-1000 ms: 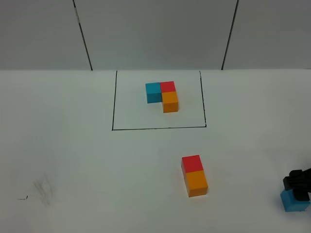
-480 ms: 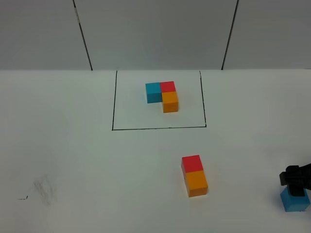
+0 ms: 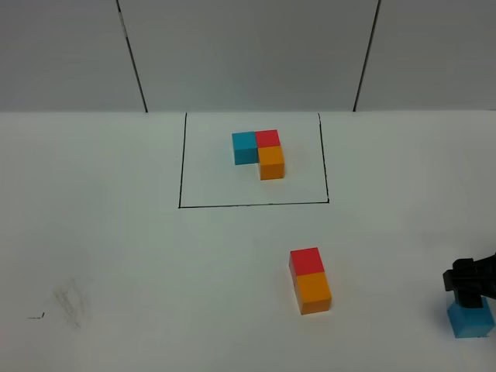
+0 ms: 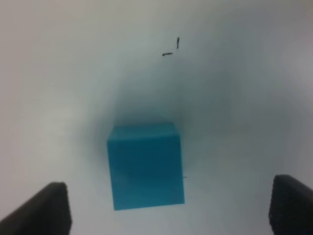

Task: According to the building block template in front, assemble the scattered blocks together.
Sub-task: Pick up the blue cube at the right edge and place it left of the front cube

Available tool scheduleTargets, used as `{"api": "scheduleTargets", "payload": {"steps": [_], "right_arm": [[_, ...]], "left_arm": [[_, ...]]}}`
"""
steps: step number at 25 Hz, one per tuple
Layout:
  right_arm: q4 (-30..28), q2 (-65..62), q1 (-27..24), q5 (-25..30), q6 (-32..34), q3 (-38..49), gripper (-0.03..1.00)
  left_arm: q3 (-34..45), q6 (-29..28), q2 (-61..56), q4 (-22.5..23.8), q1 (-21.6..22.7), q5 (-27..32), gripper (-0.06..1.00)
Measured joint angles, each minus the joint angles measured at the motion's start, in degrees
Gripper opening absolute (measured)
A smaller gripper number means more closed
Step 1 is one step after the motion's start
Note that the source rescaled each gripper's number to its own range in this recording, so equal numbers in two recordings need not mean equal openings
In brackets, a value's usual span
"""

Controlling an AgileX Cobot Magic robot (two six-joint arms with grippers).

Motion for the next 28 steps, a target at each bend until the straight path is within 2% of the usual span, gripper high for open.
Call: {"api": "scheduleTargets", "payload": {"steps": [6, 28], "right_arm": [[3.21, 0.0, 0.0, -0.45, -3.63, 0.0, 0.67], [3.28, 0.0, 0.0, -0.98, -4.34, 0.0, 0.67]], "left_arm": [[0.0, 0.0, 0.0, 0.0, 0.0, 0.0, 0.65], [0.0, 0.0, 0.0, 0.0, 0.0, 0.0, 0.65]]}}
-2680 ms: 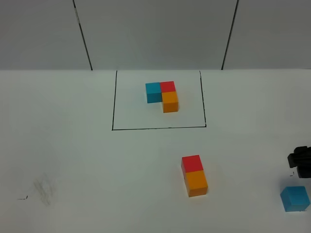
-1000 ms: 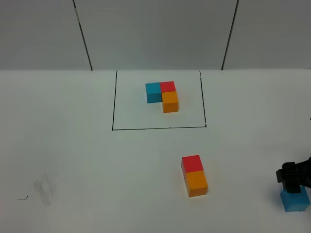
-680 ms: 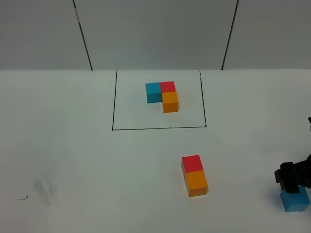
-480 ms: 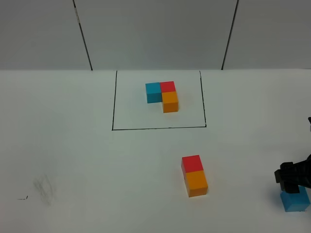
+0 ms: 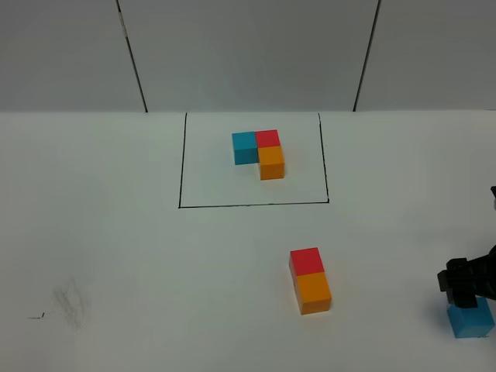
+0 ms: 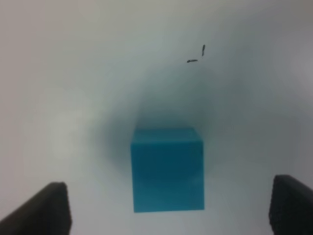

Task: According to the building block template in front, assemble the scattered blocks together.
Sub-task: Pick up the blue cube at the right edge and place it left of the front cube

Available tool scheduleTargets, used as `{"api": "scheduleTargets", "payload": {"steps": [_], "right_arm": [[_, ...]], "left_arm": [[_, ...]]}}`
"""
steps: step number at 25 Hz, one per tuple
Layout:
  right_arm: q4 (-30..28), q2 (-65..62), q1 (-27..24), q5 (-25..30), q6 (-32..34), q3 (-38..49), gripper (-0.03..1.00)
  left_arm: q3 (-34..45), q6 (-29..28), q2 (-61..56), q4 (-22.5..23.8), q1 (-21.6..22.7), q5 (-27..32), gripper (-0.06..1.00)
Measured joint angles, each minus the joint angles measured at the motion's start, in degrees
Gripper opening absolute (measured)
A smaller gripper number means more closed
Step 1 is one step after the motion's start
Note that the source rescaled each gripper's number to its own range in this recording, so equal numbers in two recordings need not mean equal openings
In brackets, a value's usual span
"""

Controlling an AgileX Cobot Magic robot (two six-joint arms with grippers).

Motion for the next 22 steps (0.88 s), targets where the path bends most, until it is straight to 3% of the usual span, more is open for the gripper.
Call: {"api": "scheduleTargets", "payload": {"steps": [22], "right_arm": [[0.0, 12.63, 0.0, -5.0, -0.95, 0.0, 0.67]], "left_arm": [[0.0, -0.05, 0.0, 0.0, 0.0, 0.0, 0.65]]}}
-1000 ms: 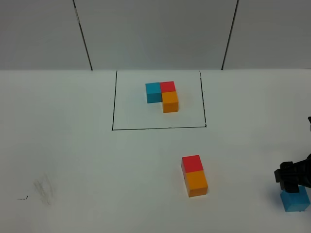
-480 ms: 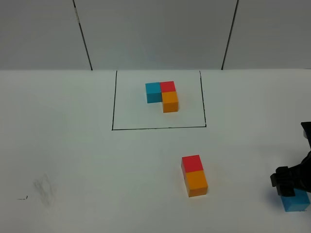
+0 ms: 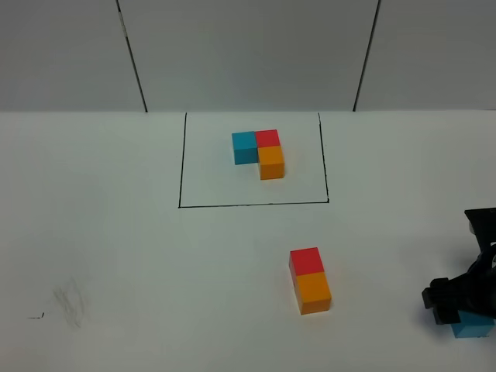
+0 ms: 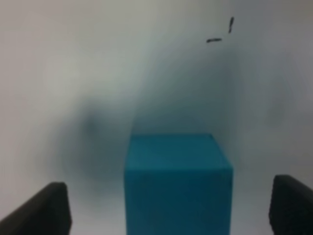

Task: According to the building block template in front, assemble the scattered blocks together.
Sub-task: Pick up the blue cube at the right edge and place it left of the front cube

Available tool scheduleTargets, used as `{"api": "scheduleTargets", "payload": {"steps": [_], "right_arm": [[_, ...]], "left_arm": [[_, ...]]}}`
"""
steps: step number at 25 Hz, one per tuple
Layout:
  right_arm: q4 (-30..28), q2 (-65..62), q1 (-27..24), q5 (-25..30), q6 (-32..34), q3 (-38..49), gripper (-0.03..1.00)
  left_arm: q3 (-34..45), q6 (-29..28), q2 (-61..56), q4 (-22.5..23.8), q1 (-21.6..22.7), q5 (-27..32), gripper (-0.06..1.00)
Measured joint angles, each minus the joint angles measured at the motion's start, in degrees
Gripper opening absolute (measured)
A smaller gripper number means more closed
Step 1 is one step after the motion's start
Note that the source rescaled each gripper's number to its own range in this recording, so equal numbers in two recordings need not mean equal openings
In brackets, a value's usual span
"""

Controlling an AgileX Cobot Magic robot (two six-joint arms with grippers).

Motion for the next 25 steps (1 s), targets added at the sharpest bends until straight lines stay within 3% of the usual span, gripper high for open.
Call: {"api": "scheduleTargets", "payload": {"steps": [16, 25], "right_arm": [[0.0, 3.59, 0.0, -2.58, 0.0, 0.0, 0.67], [0.0, 3.59, 0.0, -3.19, -0.05, 0.0, 0.49]], "left_arm": [[0.0, 0.0, 0.0, 0.0, 0.0, 0.0, 0.65], [0.0, 0.0, 0.0, 0.0, 0.0, 0.0, 0.65]]}}
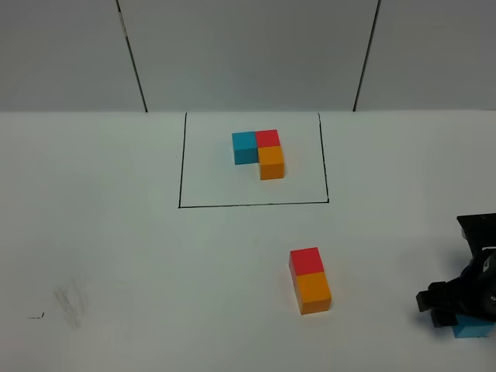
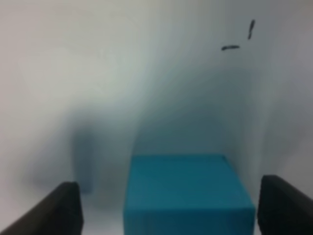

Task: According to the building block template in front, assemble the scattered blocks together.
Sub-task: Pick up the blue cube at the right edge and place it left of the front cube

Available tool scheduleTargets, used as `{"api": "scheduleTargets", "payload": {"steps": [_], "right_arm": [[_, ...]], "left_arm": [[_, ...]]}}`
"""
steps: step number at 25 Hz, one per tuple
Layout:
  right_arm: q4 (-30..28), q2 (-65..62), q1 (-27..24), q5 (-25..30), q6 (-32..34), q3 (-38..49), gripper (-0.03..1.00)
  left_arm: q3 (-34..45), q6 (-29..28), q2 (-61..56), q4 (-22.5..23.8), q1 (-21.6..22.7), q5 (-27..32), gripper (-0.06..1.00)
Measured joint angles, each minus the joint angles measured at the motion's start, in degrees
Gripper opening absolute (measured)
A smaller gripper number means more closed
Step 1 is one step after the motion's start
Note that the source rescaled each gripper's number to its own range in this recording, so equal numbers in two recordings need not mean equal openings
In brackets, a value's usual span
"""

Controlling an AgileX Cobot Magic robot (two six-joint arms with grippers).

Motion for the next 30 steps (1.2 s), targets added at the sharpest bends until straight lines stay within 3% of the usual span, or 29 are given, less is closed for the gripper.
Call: {"api": "scheduleTargets", "payload": {"steps": [9, 15, 30], "right_arm": [[0.07, 0.0, 0.0, -0.02, 0.05, 0.0, 0.24], [0.16, 0.0, 0.0, -0.06, 0.05, 0.0, 0.01], [0.2, 0.0, 0.0, -0.06, -0.01, 0.0, 0.0]], "left_arm": [[0.0, 0.0, 0.0, 0.0, 0.0, 0.0, 0.65], [0.0, 0.0, 0.0, 0.0, 0.0, 0.0, 0.65], [0.0, 0.0, 0.0, 0.0, 0.0, 0.0, 0.65]]}}
